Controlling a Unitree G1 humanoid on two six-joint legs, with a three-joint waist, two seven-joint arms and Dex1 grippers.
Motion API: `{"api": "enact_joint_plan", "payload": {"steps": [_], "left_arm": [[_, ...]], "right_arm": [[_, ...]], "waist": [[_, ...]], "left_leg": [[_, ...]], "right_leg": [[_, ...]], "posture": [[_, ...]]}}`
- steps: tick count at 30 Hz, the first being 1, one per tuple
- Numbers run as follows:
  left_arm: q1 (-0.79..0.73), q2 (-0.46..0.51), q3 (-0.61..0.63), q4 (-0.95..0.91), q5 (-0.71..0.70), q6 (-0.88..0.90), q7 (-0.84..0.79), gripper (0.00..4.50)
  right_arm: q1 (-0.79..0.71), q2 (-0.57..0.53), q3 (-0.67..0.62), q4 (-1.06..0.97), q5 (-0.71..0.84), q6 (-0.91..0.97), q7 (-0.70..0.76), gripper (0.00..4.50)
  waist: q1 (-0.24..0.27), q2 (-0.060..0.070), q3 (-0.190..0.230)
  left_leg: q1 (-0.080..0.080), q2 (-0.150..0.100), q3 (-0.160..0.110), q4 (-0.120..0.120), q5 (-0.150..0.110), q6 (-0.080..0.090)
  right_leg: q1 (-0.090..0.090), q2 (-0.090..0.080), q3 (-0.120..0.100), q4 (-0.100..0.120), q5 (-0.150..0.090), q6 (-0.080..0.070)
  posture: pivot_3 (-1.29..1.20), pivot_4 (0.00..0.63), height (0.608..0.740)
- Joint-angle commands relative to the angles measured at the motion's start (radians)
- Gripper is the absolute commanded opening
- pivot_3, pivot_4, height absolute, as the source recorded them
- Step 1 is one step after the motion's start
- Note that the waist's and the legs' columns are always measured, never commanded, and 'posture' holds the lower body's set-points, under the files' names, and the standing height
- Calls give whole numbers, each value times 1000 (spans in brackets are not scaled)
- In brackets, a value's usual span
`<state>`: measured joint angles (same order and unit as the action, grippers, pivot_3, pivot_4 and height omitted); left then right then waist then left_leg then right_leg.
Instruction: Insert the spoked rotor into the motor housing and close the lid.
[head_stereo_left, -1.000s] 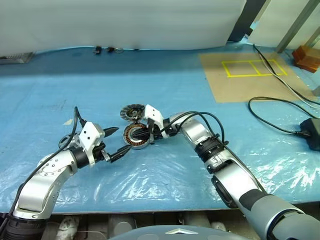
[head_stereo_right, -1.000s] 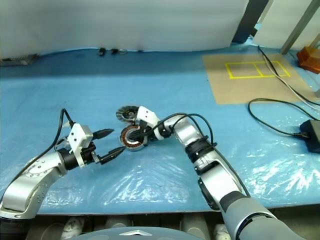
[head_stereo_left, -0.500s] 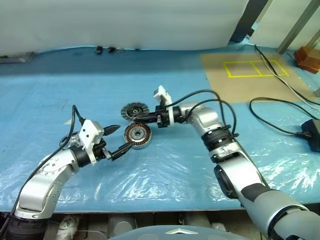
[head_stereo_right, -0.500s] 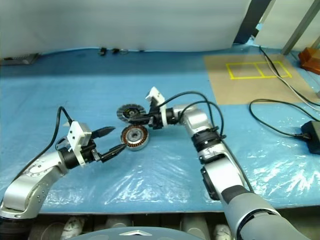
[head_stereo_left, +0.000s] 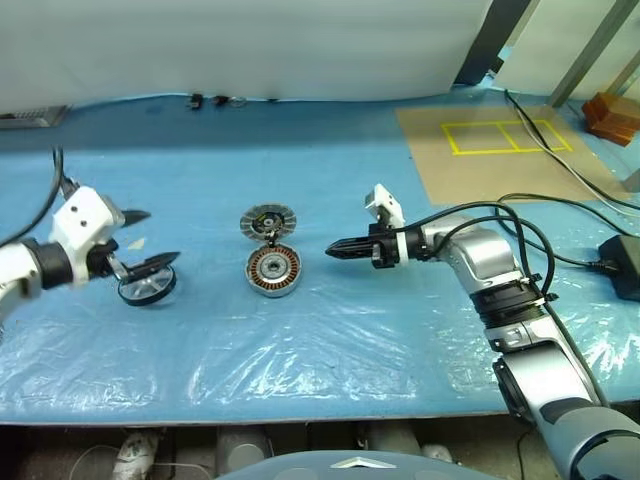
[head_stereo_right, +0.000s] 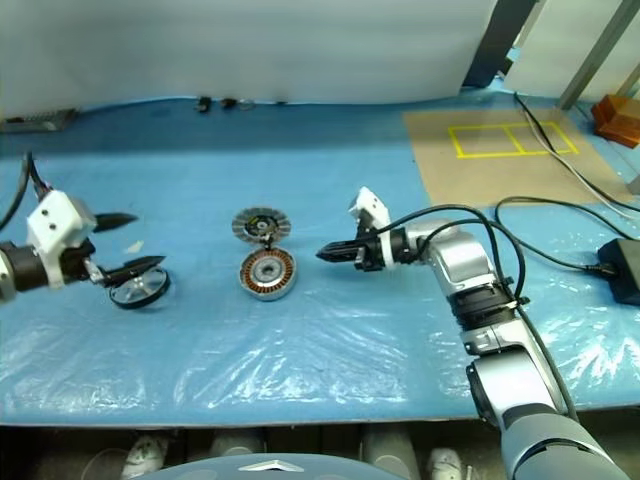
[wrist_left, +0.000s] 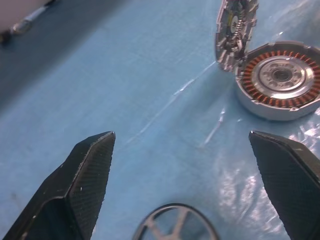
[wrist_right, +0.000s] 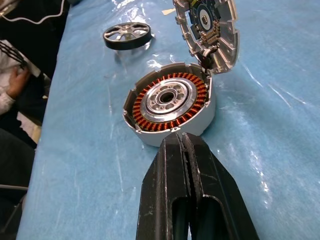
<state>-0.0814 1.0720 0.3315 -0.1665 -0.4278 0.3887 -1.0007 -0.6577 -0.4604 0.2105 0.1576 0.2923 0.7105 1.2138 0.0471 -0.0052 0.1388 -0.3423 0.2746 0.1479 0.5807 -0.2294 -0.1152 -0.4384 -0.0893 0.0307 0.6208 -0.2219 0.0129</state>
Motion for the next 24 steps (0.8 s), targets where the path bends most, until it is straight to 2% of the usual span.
{"api": "enact_joint_plan", "payload": {"steps": [1,5,10,15,24], "left_arm": [[-74,42,-57,113,36,-78,-113,4500],[-199,80,-211,232,115,-177,-287,4500],[-330,70,-347,371,220,-317,-409,4500],[-396,40,-385,462,264,-366,-430,4500],[-392,56,-380,507,304,-382,-445,4500]], "right_arm": [[34,-39,2,-108,11,-14,-4,13],[81,-120,-5,-225,-3,-152,34,13],[73,-120,-51,-263,63,-264,74,13],[104,-116,-27,-277,96,-312,120,13],[93,-91,10,-290,99,-274,91,13]], "waist": [[1,0,0],[16,0,0],[19,0,0],[22,0,0],[22,0,0]], "left_leg": [[0,0,0,-1,1,1],[-2,0,0,-1,2,3],[0,0,0,-1,2,3],[0,0,0,1,0,0],[-3,0,0,0,0,0]], "right_leg": [[0,0,0,0,0,0],[-1,0,-1,-2,2,3],[-1,0,0,1,1,2],[0,0,0,2,0,0],[-1,0,0,2,2,3]], "posture": [[0,150,740],[0,150,740],[0,150,740],[0,150,740],[0,150,740]]}}
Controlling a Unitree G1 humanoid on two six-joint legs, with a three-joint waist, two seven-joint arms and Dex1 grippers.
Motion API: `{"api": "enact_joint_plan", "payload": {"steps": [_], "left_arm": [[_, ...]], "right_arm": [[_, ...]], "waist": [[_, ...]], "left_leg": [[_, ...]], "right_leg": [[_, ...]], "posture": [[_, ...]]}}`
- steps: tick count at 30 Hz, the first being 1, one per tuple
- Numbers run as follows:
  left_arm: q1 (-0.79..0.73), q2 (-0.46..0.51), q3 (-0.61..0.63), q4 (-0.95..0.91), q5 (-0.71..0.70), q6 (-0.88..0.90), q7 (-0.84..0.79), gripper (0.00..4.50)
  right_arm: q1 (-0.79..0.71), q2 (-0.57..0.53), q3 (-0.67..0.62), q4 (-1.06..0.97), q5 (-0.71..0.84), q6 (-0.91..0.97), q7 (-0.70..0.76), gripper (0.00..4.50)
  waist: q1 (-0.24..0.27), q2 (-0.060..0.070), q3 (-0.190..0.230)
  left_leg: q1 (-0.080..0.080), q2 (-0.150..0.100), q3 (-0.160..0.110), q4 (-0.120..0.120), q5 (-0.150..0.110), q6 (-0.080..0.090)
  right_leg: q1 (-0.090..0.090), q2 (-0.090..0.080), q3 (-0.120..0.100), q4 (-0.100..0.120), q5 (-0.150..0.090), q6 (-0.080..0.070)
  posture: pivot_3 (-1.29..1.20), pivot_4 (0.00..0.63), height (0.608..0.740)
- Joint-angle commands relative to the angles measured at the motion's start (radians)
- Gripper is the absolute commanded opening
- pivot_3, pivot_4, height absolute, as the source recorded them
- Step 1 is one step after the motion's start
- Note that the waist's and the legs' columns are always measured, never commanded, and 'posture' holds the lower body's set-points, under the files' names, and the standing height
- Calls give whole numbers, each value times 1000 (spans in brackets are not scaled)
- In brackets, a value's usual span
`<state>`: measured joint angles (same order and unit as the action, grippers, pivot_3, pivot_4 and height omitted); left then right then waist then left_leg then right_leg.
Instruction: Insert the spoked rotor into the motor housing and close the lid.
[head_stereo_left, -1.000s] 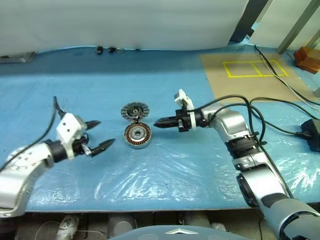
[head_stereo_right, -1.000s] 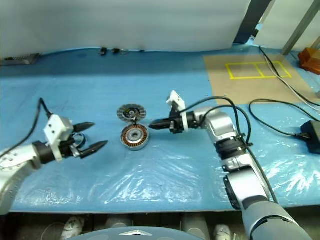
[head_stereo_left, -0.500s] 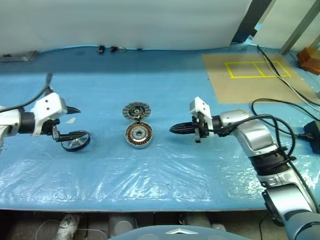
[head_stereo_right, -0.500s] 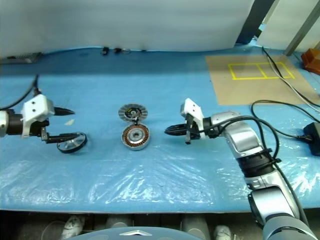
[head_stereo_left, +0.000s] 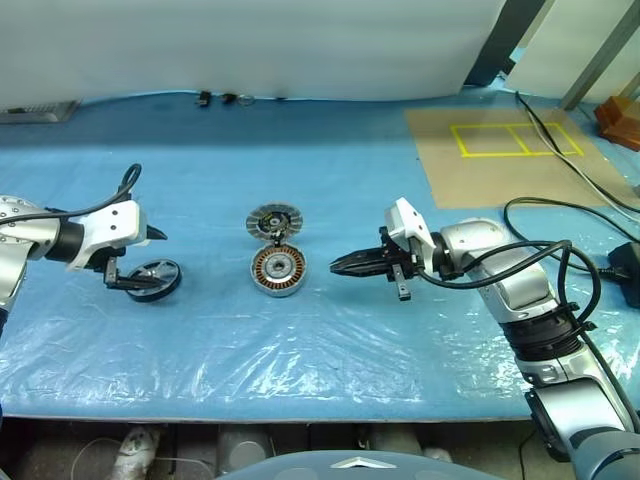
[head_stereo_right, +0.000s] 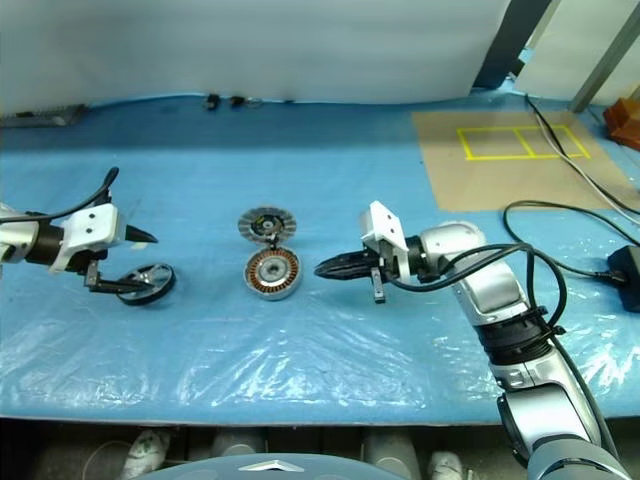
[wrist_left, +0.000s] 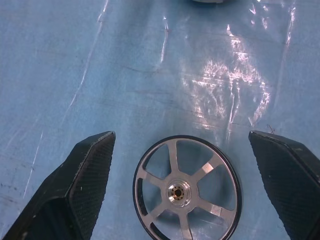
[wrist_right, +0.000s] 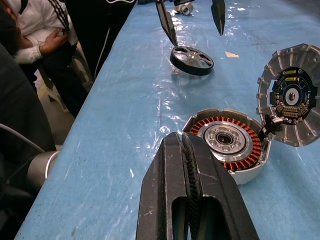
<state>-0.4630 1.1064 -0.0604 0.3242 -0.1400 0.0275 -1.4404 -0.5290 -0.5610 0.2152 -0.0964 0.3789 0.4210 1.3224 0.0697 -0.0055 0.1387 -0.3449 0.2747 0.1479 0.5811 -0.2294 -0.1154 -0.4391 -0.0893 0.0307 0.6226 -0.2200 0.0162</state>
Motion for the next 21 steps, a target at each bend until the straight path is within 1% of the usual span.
{"api": "enact_joint_plan", "payload": {"steps": [1,5,8,13,21], "left_arm": [[-10,23,11,22,22,-27,-7,4500],[0,37,9,24,25,-37,-41,4500],[-8,38,-3,62,62,-55,-33,4500],[-10,29,-28,97,116,-31,-8,4500],[-40,-14,-38,133,138,-23,18,4500]], "right_arm": [[-47,11,8,-40,13,29,-26,13],[-81,13,18,-63,9,78,-62,13],[-92,15,31,-73,-2,101,-91,13],[-95,15,43,-92,-6,129,-129,13],[-85,9,40,-94,-6,144,-153,13]], "waist": [[-1,0,0],[1,0,0],[1,0,0],[1,0,0],[1,0,0]], "left_leg": [[0,0,0,0,0,0],[2,0,0,0,0,0],[2,0,0,0,0,0],[1,0,0,0,0,0],[2,0,0,0,0,0]], "right_leg": [[0,0,0,0,0,0],[0,0,0,1,0,0],[0,0,0,0,0,0],[0,0,0,0,0,0],[0,0,0,0,0,0]], "posture": [[0,150,740],[0,150,740],[0,150,740],[0,150,740],[0,150,740]]}}
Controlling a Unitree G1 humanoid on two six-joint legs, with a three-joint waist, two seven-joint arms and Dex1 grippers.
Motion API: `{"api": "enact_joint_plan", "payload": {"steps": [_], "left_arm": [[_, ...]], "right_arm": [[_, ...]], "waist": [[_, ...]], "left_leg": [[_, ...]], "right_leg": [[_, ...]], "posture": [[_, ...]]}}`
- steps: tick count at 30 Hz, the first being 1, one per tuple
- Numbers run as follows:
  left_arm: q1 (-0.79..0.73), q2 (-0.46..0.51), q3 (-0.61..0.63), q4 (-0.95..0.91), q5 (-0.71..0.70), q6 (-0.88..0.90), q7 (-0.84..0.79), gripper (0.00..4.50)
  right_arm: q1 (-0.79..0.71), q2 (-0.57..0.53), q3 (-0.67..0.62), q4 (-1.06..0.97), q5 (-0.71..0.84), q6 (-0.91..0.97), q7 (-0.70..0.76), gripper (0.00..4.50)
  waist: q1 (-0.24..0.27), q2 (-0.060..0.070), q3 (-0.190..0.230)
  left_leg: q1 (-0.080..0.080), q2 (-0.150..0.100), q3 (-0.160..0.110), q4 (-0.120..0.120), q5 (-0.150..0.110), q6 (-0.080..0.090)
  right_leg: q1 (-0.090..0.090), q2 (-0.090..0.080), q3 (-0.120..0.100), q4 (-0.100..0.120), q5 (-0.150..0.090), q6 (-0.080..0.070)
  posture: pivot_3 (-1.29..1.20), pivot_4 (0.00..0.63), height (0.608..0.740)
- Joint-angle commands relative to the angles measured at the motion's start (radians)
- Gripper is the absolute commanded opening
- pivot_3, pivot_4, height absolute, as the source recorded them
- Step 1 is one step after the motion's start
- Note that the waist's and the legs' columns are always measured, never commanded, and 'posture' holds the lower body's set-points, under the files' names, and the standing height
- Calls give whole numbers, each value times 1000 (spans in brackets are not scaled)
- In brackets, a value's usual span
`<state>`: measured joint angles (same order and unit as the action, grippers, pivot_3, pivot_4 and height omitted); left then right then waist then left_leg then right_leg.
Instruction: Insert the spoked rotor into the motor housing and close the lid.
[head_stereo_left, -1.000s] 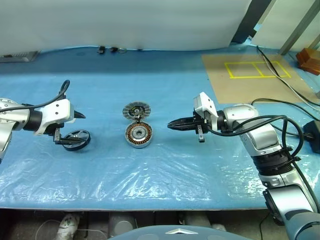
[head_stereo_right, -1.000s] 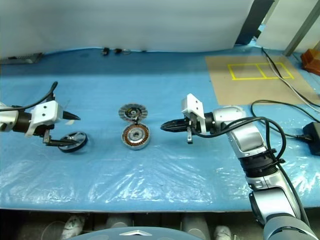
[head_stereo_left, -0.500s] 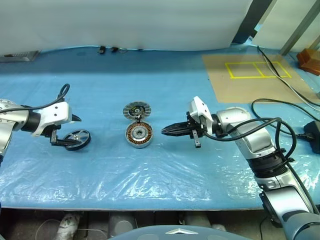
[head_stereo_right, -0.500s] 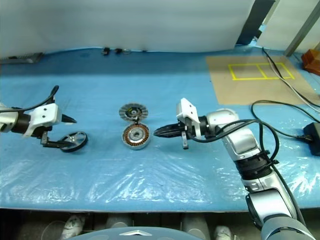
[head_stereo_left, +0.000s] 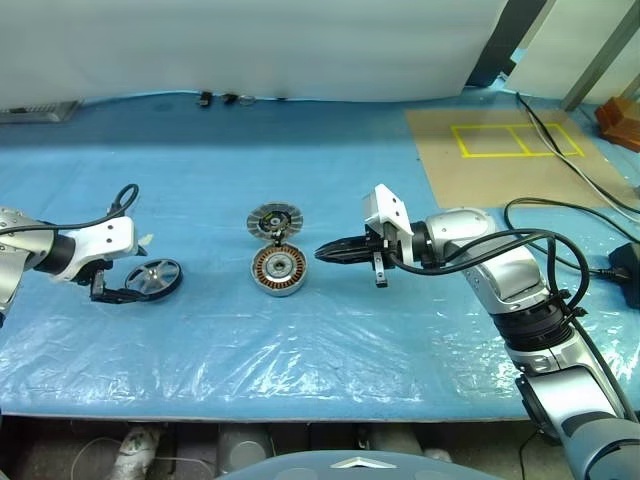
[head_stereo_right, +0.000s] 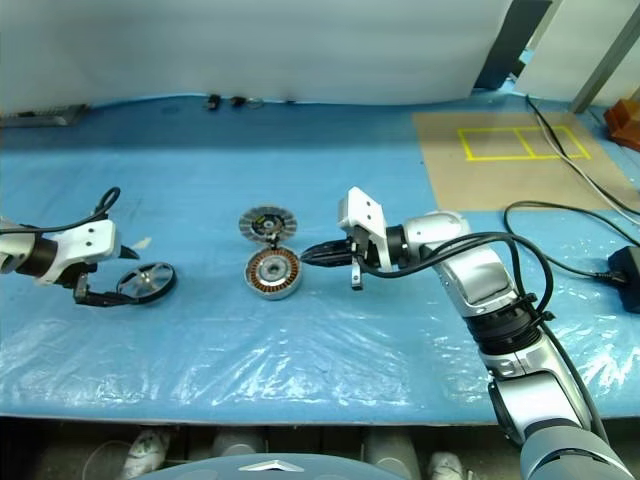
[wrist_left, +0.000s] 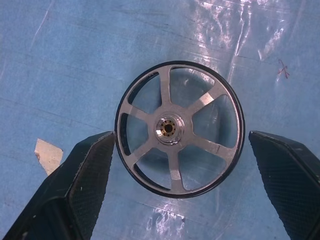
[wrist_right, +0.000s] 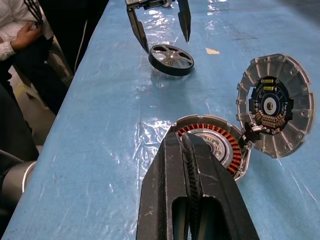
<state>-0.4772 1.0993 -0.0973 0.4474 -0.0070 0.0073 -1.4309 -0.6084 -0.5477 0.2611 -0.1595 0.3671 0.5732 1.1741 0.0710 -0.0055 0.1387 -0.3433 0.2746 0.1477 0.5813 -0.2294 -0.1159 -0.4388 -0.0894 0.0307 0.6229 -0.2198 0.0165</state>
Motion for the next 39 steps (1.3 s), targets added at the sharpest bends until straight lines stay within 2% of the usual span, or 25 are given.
{"api": "enact_joint_plan", "payload": {"steps": [1,15,18,20,31,39], "left_arm": [[-29,-11,-1,12,5,-4,7,4500],[-74,-25,13,57,-44,105,-65,4500],[-78,-20,13,58,-45,104,-73,3883],[-87,-22,14,62,-43,100,-68,3280],[-54,-32,-32,87,32,13,-39,3280],[-19,-64,-35,53,31,31,-21,3280]], "right_arm": [[-4,-4,-6,-29,5,-11,-5,13],[40,-5,11,-24,-22,-39,-11,13],[31,-6,13,-15,-23,-40,-14,0],[26,-5,15,-10,-25,-38,-15,0],[22,-5,30,-19,-39,-31,-30,0],[30,-16,27,-18,-45,-36,-37,0]], "waist": [[0,0,0],[0,0,0],[0,0,0],[0,0,0],[0,0,0],[1,0,0]], "left_leg": [[0,0,0,0,0,0],[0,0,0,0,0,0],[-1,0,0,0,0,0],[-1,0,0,0,0,0],[-1,0,0,0,0,0],[-1,0,0,0,0,0]], "right_leg": [[0,0,0,0,0,0],[0,0,0,0,0,0],[0,0,0,0,0,0],[0,0,0,0,0,0],[0,0,0,0,0,0],[0,0,0,0,0,0]], "posture": [[0,150,740],[0,150,740],[0,150,740],[0,150,740],[0,150,740],[0,150,740]]}}
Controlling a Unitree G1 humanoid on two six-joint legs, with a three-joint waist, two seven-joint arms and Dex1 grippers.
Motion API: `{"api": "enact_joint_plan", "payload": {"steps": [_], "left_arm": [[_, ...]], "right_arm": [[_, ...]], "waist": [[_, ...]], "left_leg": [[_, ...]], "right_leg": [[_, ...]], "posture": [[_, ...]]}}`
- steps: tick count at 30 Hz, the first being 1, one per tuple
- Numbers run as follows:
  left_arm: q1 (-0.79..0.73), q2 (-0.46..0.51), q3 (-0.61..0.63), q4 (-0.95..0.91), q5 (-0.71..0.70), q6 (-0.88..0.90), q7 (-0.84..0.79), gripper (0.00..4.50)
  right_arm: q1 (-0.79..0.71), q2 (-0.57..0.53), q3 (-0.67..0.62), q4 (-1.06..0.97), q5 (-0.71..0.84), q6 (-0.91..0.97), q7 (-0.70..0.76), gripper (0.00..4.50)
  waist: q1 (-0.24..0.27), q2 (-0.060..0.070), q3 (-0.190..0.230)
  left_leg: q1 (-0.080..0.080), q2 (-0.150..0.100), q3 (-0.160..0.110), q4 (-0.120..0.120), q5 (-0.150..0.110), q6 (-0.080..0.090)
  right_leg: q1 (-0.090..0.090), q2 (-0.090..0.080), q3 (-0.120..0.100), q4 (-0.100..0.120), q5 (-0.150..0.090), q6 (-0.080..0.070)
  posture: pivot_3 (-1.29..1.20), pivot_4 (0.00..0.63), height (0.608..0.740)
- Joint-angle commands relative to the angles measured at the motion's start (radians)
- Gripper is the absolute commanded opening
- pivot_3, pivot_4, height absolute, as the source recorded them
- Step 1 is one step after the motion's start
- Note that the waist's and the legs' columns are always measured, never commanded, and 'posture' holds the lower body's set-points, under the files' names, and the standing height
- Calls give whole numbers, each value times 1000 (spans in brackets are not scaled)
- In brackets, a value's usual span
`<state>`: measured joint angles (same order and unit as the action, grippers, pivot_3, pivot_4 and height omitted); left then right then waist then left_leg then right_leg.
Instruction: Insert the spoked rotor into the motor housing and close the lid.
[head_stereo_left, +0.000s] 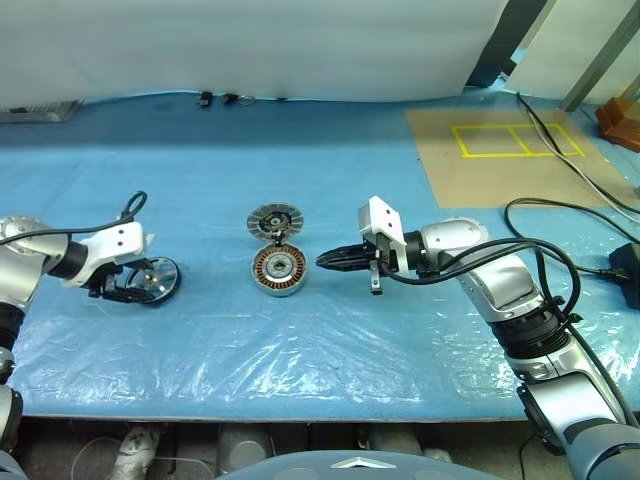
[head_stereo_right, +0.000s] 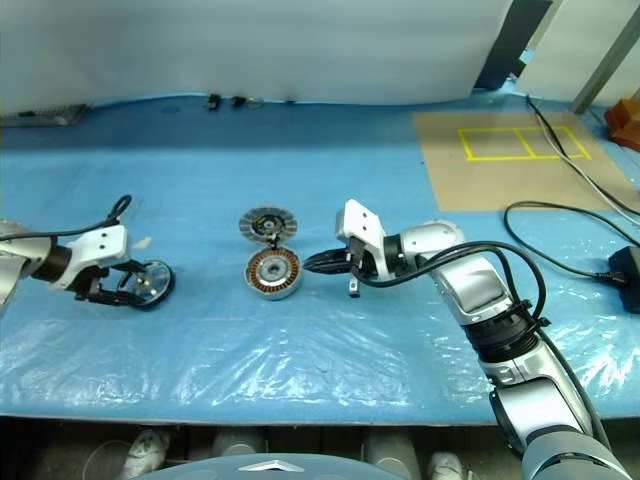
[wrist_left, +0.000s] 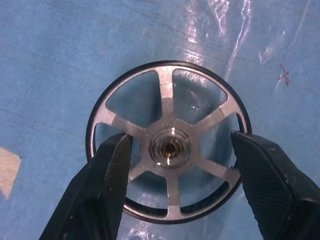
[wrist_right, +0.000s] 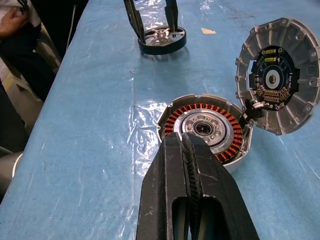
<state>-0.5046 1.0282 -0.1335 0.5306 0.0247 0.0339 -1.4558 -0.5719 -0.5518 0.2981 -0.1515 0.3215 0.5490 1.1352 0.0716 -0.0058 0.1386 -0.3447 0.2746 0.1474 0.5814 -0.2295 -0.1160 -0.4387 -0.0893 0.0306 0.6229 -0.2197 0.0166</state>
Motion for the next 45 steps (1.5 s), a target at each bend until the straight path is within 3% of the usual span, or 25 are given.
{"api": "enact_joint_plan", "payload": {"steps": [1,4,7,11,23,32,38,45], "left_arm": [[13,3,2,-36,-3,9,4,3280],[26,-2,0,-53,-5,20,3,3280],[41,6,-6,-61,1,15,-3,2715],[57,6,0,-64,11,10,27,1643],[247,2,104,-283,-103,162,60,1643],[351,-115,310,-645,-386,435,199,1643],[269,-212,231,-816,-455,549,312,1643],[102,-270,104,-701,-405,501,322,1643]], "right_arm": [[-8,-12,-12,-19,-1,-15,1,0],[-8,-9,-13,-6,-8,-25,-2,0],[-3,-7,-10,0,-12,-34,-2,0],[-1,-6,-7,24,-25,-58,1,0],[0,14,-11,151,-50,-163,23,0],[8,11,-58,231,-54,-212,8,0],[25,13,-73,224,-57,-205,-8,0],[36,12,-116,206,-29,-184,-30,0]], "waist": [[0,0,0],[-1,0,0],[-1,0,0],[1,2,0],[-3,3,-1],[-1,1,0],[-2,0,0],[-4,0,0]], "left_leg": [[0,0,0,0,0,0],[0,0,0,0,0,0],[0,0,0,0,0,0],[1,-1,0,0,0,0],[3,-1,0,-2,0,0],[1,-1,0,-1,0,0],[-1,-1,0,-1,0,0],[-1,-1,0,0,0,0]], "right_leg": [[0,0,0,0,0,0],[0,0,0,0,0,0],[0,0,0,0,0,0],[2,-1,0,0,0,0],[5,-1,1,-1,-2,-4],[3,-1,1,-1,-2,-4],[2,0,1,-1,-2,-4],[2,0,1,-1,-2,-4]], "posture": [[0,150,740],[0,150,740],[0,150,740],[0,150,740],[0,150,740],[0,150,740],[0,150,740],[0,150,740]]}}
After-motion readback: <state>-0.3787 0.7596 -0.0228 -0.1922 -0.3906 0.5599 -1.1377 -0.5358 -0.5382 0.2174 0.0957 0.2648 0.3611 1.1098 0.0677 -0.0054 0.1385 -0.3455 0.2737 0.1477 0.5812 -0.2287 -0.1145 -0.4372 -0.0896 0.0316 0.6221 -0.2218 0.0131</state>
